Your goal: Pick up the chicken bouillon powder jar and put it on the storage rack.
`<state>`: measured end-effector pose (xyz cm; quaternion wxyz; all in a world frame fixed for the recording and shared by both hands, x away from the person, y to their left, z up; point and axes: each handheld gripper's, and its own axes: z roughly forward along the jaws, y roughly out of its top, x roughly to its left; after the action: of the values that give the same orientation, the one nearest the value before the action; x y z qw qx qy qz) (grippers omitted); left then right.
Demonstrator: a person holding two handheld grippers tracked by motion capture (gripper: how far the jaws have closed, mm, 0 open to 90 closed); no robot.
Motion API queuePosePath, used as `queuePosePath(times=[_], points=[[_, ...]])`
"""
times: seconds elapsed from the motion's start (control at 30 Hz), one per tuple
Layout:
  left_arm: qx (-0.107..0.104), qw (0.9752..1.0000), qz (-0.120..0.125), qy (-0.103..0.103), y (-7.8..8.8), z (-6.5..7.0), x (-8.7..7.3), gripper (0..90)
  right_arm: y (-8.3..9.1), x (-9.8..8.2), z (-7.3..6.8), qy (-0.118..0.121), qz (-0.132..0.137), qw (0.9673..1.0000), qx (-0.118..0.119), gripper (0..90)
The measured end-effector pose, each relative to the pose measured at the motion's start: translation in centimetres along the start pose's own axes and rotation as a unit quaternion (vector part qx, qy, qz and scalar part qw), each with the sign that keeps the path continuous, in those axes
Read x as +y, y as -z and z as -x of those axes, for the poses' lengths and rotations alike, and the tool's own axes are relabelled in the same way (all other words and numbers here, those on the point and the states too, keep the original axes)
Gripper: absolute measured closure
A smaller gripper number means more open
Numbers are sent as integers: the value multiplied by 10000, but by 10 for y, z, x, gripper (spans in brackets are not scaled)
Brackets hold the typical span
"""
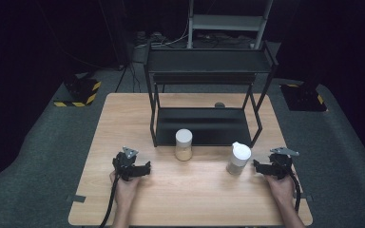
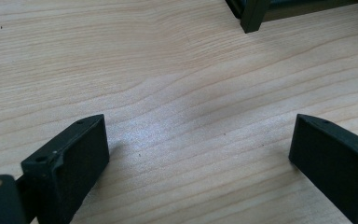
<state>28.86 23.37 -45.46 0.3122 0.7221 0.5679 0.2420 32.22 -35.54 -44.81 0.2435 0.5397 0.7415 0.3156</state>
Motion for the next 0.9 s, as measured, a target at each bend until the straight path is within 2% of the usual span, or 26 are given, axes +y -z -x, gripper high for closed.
queuePosePath(times=[0.4,0.43,0.5,0.57,0.67,0.8,0.9], points=[[-205,9997,-33,-105,-5,1,5,6,0,0,0,1,-1,10000,-5,51],[-419,9991,13,-51,-6,-2,6,7,0,0,0,0,0,10000,-5,51],[-645,9979,38,-52,-7,-3,9,6,0,0,0,1,0,10000,-5,51],[-740,9971,114,-134,-6,1,10,6,0,0,0,0,1,10000,-5,51],[-973,9946,200,-306,-6,7,14,7,0,0,0,1,1,10000,-4,52],[-1282,9900,293,-518,-8,18,21,8,0,0,0,3,3,10000,0,54],[-1436,9871,387,-598,-11,25,24,14,0,0,0,4,3,10000,1,54]])
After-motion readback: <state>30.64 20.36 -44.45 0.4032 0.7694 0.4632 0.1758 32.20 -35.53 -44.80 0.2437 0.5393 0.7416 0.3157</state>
